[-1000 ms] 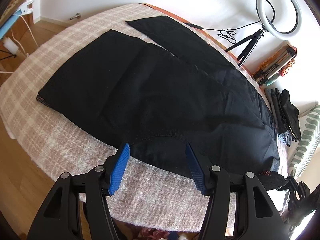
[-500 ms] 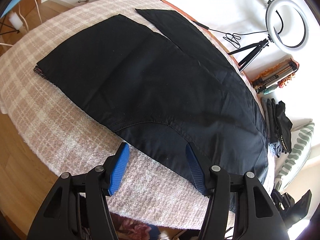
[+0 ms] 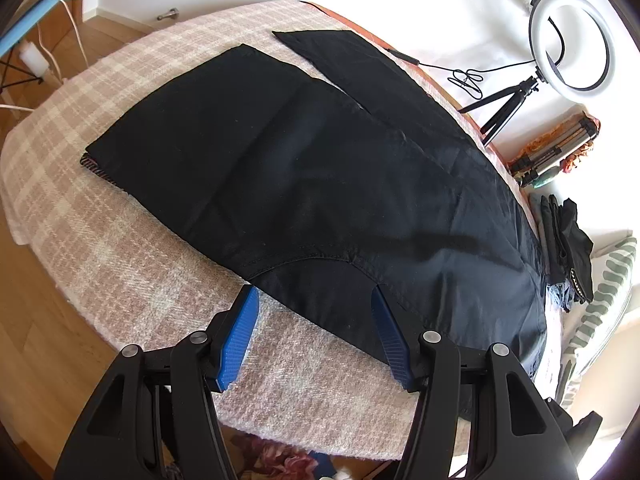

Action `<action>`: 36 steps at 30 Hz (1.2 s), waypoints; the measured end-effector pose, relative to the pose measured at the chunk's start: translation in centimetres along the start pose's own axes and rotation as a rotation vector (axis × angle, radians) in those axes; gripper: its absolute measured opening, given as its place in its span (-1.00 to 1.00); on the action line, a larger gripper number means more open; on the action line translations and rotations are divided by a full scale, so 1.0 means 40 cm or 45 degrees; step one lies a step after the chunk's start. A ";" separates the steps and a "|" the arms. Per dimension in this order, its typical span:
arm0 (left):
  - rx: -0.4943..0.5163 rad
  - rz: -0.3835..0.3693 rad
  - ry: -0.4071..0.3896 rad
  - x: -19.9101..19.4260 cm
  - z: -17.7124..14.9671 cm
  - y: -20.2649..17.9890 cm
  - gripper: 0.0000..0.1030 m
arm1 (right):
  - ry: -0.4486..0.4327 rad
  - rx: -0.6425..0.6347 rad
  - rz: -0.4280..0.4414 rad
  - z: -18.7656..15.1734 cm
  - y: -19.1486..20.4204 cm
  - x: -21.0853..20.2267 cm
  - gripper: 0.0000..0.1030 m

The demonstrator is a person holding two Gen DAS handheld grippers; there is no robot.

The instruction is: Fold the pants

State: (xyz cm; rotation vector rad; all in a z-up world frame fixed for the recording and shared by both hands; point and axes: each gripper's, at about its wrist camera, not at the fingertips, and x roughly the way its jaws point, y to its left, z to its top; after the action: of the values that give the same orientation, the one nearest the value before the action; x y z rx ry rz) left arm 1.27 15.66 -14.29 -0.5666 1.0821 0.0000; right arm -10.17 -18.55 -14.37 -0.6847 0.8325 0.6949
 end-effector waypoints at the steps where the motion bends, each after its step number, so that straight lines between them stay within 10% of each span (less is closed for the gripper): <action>1: -0.006 -0.003 0.002 0.000 -0.001 0.002 0.12 | 0.007 0.019 0.010 0.009 -0.007 0.004 -0.03; 7: -0.044 -0.049 0.032 0.007 -0.009 0.003 0.12 | -0.008 0.088 -0.039 0.034 -0.049 0.002 -0.84; 22: -0.237 -0.097 -0.053 0.041 0.066 0.003 0.05 | -0.177 0.181 -0.116 0.082 -0.122 -0.099 -0.88; 27: -0.124 -0.032 -0.180 0.012 0.109 -0.018 -0.80 | -0.171 0.143 -0.139 0.064 -0.106 -0.101 -0.88; 36: -0.053 -0.076 -0.355 -0.030 0.180 -0.114 -0.90 | -0.245 0.144 -0.287 0.124 -0.181 -0.165 -0.89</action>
State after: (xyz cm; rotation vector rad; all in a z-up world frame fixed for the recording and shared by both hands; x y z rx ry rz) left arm 7.93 15.21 -8.85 -0.6164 0.7953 0.0483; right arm -5.76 -20.81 -4.55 -0.5885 0.6019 0.4969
